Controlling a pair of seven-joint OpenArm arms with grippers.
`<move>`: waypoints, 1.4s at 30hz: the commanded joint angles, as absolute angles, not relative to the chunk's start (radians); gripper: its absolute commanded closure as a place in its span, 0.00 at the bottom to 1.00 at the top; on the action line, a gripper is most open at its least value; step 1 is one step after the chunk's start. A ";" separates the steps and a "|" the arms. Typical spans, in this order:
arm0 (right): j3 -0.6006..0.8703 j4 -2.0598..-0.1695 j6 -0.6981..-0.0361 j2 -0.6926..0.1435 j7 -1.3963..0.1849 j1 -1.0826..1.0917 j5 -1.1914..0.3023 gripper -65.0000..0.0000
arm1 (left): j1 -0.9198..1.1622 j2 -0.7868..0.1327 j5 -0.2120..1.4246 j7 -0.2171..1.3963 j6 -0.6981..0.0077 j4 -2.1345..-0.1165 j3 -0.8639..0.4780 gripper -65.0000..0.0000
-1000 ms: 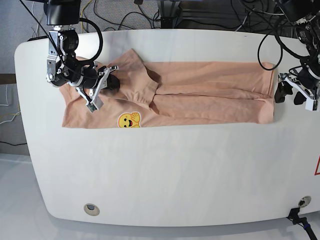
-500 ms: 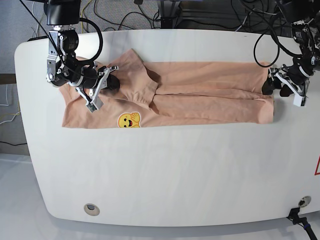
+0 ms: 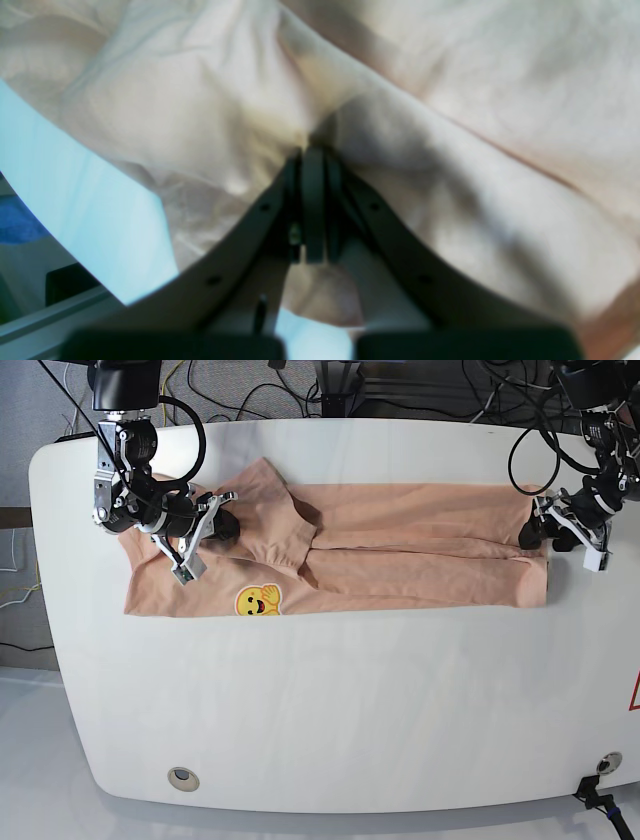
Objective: Fold the T-shirt properly
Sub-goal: 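Grasp the shirt's sleeve end with the left gripper and fold it inward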
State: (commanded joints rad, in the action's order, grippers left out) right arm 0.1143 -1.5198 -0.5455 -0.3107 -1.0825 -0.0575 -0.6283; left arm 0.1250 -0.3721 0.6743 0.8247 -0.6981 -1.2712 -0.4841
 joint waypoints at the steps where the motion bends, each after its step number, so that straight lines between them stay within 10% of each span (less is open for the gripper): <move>1: 0.114 -1.520 -0.545 -0.311 -1.082 -0.058 -0.628 1.00 | 0.125 -0.357 0.674 0.825 -0.698 -1.271 -0.476 0.27; 13: 0.114 -1.518 -0.545 -0.311 -1.082 -0.058 -0.628 1.00 | 0.105 -0.298 0.668 0.825 -0.698 -1.273 -0.473 0.30; 22: 0.114 -1.518 -0.545 -0.311 -1.082 -0.058 -0.628 1.00 | 0.079 -0.298 0.674 0.825 -0.698 -1.277 -0.473 0.99; 42: 0.114 -1.442 -0.545 -0.311 -1.047 -0.058 -0.628 1.00 | 0.099 -0.229 0.809 0.826 -0.698 -1.630 -0.107 1.00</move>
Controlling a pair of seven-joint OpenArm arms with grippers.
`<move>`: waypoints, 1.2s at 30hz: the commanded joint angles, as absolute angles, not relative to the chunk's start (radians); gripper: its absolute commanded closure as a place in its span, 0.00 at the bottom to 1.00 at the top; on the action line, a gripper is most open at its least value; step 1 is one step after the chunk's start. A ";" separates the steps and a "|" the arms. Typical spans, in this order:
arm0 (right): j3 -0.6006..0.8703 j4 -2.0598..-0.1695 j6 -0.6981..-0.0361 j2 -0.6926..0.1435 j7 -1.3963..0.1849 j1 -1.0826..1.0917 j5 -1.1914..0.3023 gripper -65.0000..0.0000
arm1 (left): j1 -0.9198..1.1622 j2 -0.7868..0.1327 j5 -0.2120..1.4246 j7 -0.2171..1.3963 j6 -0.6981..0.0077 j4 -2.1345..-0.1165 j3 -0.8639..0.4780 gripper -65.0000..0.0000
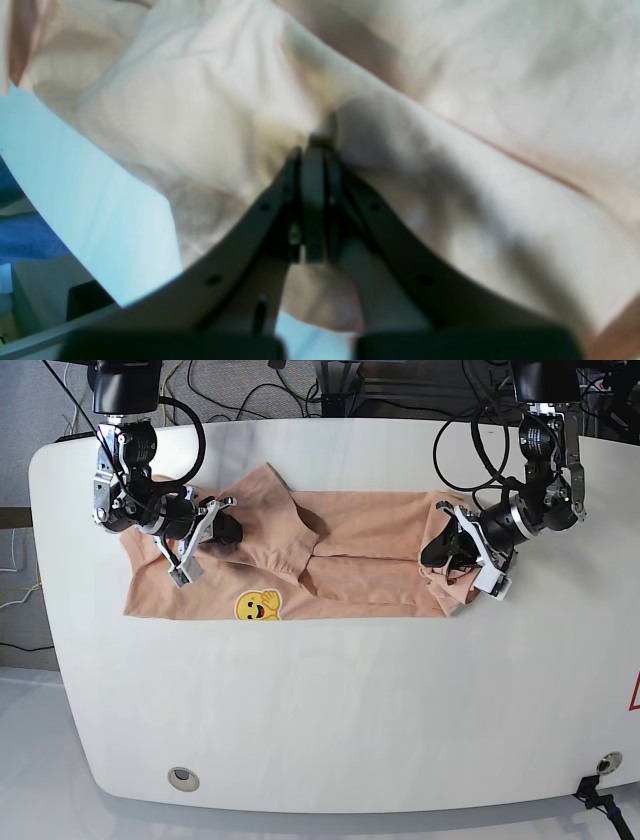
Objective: Fold the T-shirt properly
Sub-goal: 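Grasp the shirt's sleeve end with the left gripper and fold it inward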
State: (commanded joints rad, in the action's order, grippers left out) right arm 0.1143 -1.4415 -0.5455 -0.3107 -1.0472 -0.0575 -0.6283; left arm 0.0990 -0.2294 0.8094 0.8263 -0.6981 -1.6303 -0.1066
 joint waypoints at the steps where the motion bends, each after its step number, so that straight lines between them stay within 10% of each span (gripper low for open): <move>1: 0.114 -1.442 -0.545 -0.311 -1.047 -0.058 -0.628 1.00 | 0.099 -0.219 0.808 0.826 -0.698 -1.641 -0.097 1.00; 36: 0.114 -1.442 -0.545 -0.297 -1.047 -0.058 -0.630 1.00 | -0.079 -0.013 0.800 0.820 -0.698 -1.575 0.111 1.00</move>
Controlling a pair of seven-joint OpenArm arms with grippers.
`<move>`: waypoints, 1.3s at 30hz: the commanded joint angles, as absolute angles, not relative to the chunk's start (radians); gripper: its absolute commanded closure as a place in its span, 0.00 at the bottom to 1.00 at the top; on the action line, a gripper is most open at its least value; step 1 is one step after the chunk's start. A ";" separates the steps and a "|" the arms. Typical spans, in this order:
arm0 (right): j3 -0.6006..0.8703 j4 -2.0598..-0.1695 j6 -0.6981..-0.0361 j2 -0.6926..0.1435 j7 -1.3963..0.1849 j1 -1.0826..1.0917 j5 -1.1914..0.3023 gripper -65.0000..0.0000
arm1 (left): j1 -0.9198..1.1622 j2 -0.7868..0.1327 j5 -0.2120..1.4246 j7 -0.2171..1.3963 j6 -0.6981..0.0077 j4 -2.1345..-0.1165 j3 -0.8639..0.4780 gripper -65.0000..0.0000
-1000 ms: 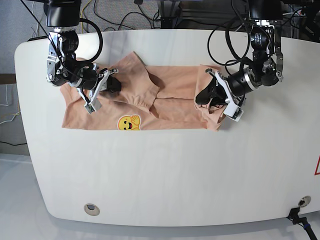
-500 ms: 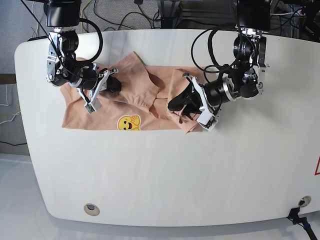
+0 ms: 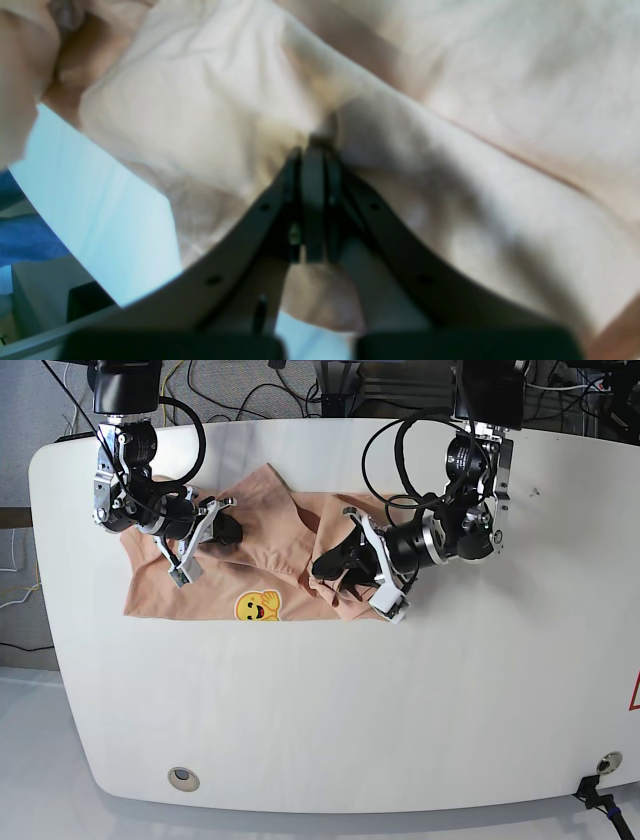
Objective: Fold the T-shirt properly
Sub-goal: 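Grasp the shirt's sleeve end with the left gripper and fold it inward, then lay the folded sleeve section over the shirt's middle with the left gripper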
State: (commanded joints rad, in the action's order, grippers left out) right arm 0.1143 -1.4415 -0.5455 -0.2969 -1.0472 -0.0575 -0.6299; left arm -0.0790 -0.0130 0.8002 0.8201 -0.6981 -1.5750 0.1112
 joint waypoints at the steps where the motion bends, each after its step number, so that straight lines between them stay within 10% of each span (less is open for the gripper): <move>1: 0.114 -1.442 -0.545 -0.295 -1.047 -0.058 -0.630 1.00 | -0.091 -0.002 0.800 0.820 -0.698 -1.575 0.111 1.00; 32: 0.114 -1.442 -0.545 -0.262 -1.047 -0.058 -0.630 1.00 | -0.047 -0.093 0.774 0.822 -0.698 -1.652 0.151 1.00; 39: 0.114 -1.442 -0.545 -0.262 -1.047 -0.058 -0.630 1.00 | -0.047 -0.073 0.774 0.822 -0.698 -1.652 0.154 0.29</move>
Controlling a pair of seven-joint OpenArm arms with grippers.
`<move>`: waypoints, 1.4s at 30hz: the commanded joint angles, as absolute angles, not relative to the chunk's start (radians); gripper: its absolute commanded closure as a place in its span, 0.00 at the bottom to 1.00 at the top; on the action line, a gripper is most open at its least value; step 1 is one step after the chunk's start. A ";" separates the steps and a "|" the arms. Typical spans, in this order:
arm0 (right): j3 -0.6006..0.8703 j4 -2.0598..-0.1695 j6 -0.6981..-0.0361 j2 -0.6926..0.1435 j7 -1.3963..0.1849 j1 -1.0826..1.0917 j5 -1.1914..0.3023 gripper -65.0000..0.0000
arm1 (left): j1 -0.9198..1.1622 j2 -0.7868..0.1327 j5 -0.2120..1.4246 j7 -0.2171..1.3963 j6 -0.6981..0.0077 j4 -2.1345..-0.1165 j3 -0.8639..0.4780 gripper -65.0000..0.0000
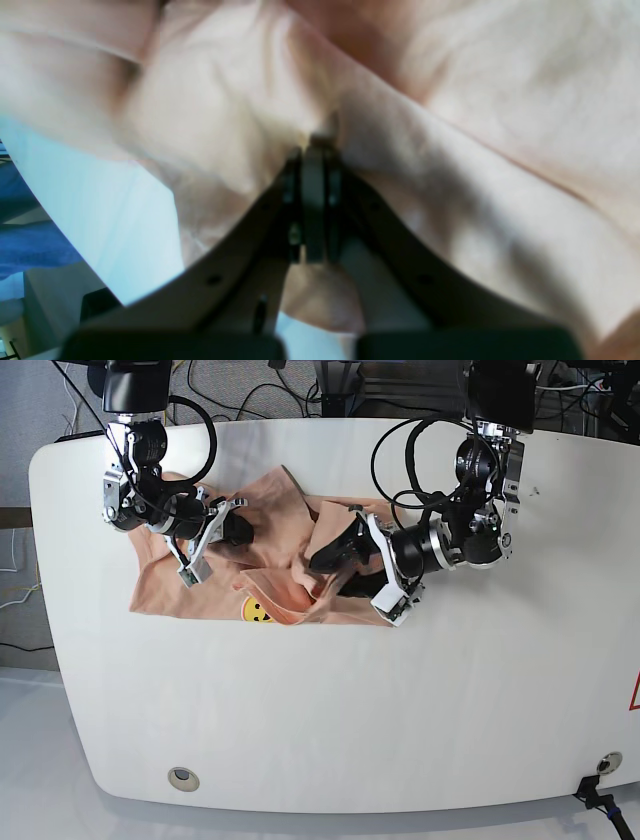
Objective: Fold the T-shirt properly
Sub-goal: 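Lay the folded sleeve section over the shirt's middle with the left gripper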
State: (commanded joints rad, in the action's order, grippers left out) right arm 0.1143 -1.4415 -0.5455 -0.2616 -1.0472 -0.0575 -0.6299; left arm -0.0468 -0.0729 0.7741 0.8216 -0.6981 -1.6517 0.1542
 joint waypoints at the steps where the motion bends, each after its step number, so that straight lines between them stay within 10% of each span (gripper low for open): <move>1: 0.114 -1.442 -0.545 -0.262 -1.047 -0.058 -0.630 1.00 | -0.047 -0.064 0.774 0.822 -0.698 -1.652 0.154 0.25; 12: 0.114 -1.442 -0.544 -0.262 -1.047 -0.058 -0.630 1.00 | -0.074 -0.085 0.967 0.825 -0.698 -1.719 0.303 0.19; 21: 0.116 -1.442 -0.544 -0.262 -1.047 -0.058 -0.630 1.00 | -0.048 -0.283 0.967 0.825 -0.698 -1.718 0.091 0.19; 42: 0.117 -1.445 -0.545 -0.262 -1.047 -0.058 -0.630 1.00 | -0.015 -0.246 0.774 0.819 -0.698 -1.618 0.295 0.19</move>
